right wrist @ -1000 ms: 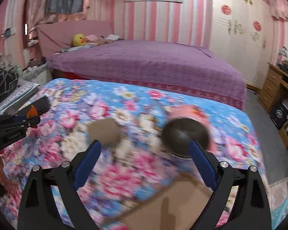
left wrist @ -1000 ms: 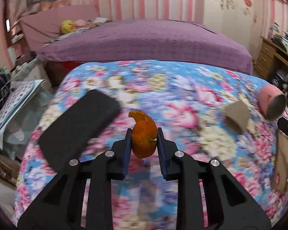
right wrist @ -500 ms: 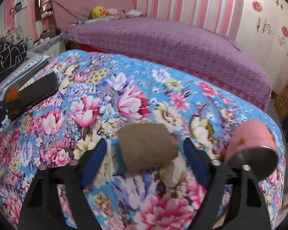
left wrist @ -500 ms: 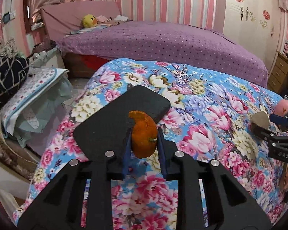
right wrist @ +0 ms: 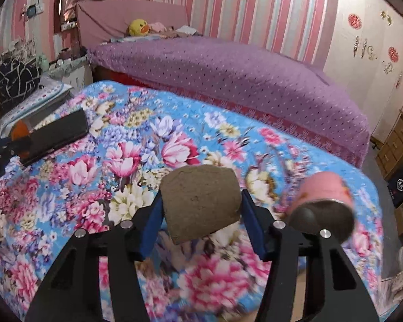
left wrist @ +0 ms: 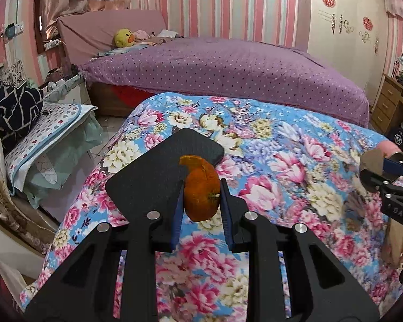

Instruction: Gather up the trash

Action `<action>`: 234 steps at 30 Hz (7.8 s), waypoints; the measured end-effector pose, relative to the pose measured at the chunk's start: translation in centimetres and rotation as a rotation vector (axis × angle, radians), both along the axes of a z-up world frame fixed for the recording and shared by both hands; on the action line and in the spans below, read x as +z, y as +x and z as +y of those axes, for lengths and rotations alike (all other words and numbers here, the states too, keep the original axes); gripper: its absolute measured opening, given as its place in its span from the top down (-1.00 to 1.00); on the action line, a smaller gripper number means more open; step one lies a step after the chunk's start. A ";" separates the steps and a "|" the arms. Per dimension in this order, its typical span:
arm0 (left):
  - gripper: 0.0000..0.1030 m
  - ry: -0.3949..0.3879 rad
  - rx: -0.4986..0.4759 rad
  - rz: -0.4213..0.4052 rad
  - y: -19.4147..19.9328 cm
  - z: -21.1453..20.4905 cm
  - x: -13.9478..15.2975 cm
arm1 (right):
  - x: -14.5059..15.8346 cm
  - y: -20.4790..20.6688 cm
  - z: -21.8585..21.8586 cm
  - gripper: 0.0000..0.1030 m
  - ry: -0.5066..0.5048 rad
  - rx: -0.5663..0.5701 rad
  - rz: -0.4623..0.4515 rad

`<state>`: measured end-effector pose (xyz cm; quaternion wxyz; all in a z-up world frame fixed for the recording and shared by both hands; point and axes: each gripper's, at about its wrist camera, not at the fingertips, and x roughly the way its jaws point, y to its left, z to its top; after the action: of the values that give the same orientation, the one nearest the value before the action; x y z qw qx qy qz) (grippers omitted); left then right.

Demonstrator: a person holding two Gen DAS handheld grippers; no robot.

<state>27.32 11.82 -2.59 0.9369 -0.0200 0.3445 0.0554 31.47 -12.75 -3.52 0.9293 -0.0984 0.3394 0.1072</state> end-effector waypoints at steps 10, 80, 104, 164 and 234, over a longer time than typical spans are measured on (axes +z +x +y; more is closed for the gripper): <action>0.54 -0.008 -0.074 -0.047 -4.0 -4.7 2.3 | 3.6 -6.7 -6.6 -0.08 0.013 -0.100 -0.078; 0.19 0.018 -0.775 -0.070 -16.9 -54.5 -1.7 | 0.5 -32.4 -46.3 -0.08 0.096 -0.771 -0.205; -0.89 0.054 -0.481 -0.261 -17.4 -37.5 5.5 | 0.5 -29.6 -41.7 -0.84 0.122 -0.674 -0.195; -0.90 0.019 -0.282 -0.341 -28.5 -18.9 3.0 | 2.9 -34.7 -17.7 -0.91 0.045 -0.386 -0.358; -0.90 0.046 -0.280 -0.327 -28.5 -20.7 2.6 | 3.2 -35.1 -19.7 -0.91 0.072 -0.401 -0.354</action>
<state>-1.14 -8.91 0.01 0.9791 0.0406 0.1859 -0.0714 -3.59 -32.42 -0.37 0.9798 -0.0133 0.1802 -0.0860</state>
